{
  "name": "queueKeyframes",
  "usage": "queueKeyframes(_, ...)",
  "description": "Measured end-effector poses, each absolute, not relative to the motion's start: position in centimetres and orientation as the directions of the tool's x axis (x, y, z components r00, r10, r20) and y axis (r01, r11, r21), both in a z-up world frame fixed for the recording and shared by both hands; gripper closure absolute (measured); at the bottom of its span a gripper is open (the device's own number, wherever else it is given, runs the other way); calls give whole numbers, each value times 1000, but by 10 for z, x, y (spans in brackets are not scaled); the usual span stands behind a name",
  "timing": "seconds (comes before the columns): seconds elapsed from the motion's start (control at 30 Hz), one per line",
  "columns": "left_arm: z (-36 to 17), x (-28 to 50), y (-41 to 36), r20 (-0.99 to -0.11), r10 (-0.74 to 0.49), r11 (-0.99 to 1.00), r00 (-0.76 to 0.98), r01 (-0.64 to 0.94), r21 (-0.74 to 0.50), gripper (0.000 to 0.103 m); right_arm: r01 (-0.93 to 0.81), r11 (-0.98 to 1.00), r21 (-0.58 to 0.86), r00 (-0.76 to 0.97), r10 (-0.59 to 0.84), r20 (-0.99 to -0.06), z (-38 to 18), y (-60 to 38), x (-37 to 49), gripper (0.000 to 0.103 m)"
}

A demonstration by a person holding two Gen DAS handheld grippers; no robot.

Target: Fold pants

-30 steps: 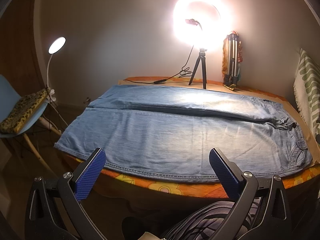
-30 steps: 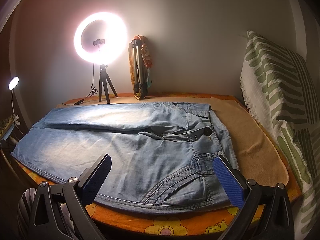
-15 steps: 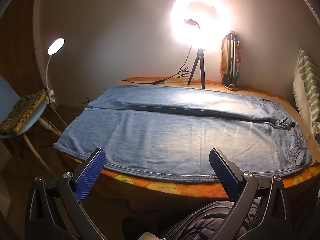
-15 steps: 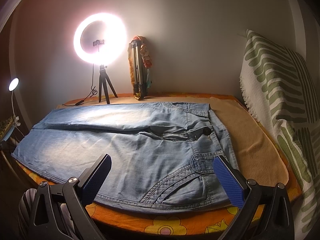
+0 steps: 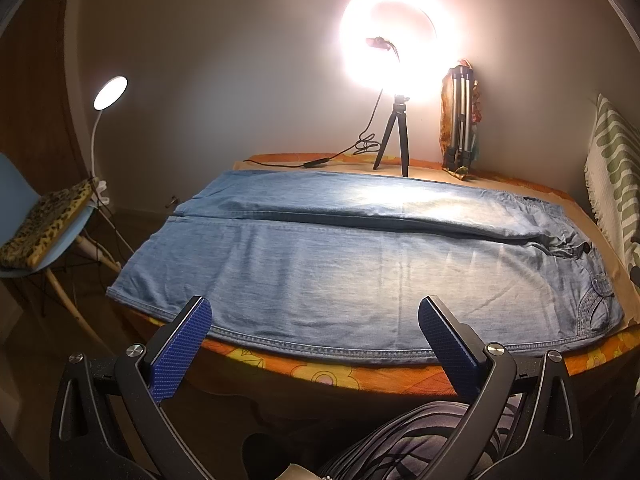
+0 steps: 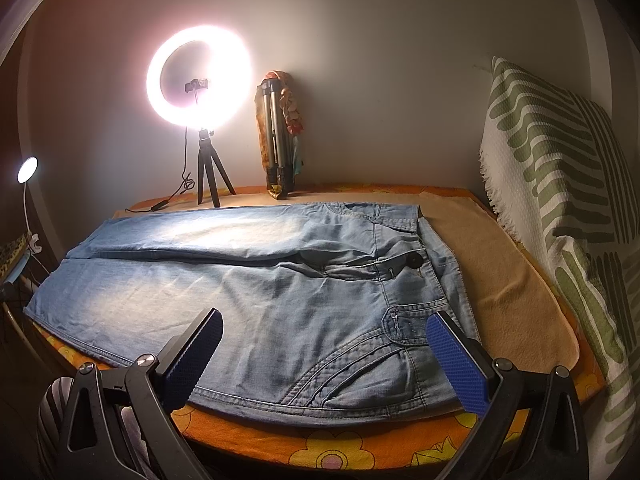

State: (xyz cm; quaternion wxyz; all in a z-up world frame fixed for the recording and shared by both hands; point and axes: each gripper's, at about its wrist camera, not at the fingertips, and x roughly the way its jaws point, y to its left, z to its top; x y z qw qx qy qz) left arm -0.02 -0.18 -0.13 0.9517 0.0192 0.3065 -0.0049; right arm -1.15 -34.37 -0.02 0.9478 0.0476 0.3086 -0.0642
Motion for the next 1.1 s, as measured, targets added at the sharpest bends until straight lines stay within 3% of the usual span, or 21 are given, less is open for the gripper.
queueKeyframes(1.1, -2, -1, -4, -586, 4, 999, 811, 22, 37, 0, 149, 987, 61, 802, -85, -591, -3, -343, -12, 0)
